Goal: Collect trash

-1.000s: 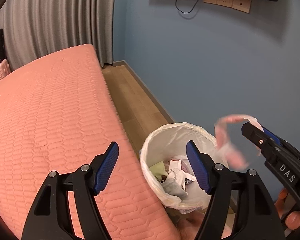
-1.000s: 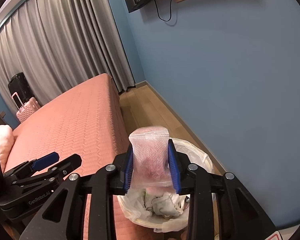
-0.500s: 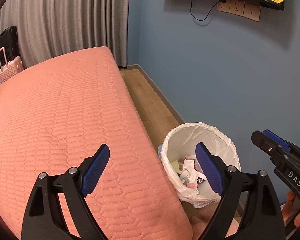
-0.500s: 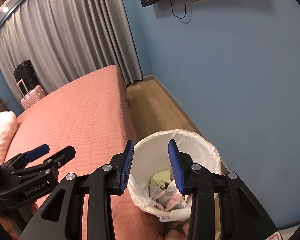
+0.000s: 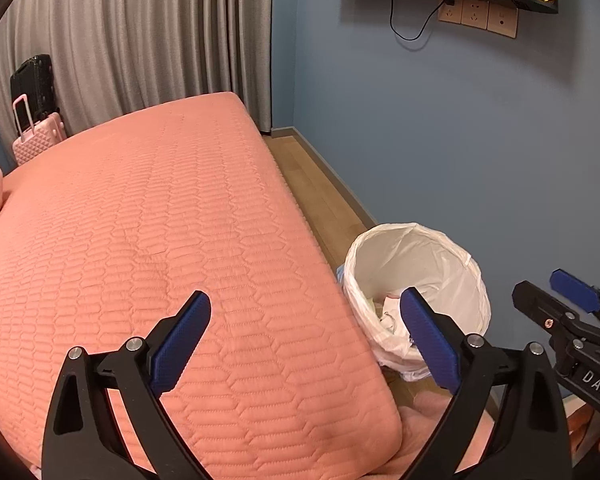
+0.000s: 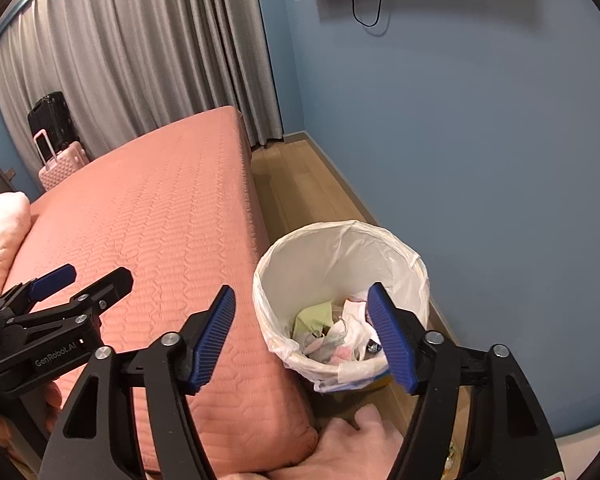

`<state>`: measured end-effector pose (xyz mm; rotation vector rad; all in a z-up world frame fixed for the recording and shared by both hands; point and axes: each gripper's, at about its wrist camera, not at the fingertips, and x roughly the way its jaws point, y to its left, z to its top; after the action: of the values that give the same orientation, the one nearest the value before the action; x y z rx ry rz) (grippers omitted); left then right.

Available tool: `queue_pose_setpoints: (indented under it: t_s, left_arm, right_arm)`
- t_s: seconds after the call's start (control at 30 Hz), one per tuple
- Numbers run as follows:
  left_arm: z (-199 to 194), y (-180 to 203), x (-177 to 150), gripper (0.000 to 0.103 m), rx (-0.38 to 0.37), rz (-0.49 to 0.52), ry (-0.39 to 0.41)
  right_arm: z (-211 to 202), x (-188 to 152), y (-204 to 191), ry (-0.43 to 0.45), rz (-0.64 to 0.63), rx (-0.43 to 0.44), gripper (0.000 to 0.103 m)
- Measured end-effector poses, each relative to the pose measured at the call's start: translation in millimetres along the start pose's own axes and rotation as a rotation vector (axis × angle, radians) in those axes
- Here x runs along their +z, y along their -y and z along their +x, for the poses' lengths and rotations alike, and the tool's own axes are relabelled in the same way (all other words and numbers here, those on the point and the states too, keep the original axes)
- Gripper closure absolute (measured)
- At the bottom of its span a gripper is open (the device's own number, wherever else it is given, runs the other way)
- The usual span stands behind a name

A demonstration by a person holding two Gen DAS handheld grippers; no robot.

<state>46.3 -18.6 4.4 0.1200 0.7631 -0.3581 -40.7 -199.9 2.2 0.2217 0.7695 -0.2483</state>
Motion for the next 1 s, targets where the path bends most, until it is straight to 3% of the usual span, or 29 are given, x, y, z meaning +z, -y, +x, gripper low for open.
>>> queue_pose_setpoints:
  t_s: [0.1,0.33,0.4,1.0]
  left_arm:
    - [-7,-1,-4,0.011,0.022,0.016,0.004]
    - [-26,1,-13,0.008,0.012,0.028,0.02]
    - [-29,2,-13,0.007,0.007,0.031,0.019]
    - [-47,2,-24,0.007,0.028,0.002,0.036]
  right_arm:
    - [-6,-5,0,-0.008,0.007,-0.001,0.019]
    - [-19,-13,-4,0.002,-0.027,-0.029,0.015]
    - [-23,-16,-5,0.003,-0.03,-0.035,0.005]
    - [-44,-29,-5,0.019,-0.053,-0.095,0.005]
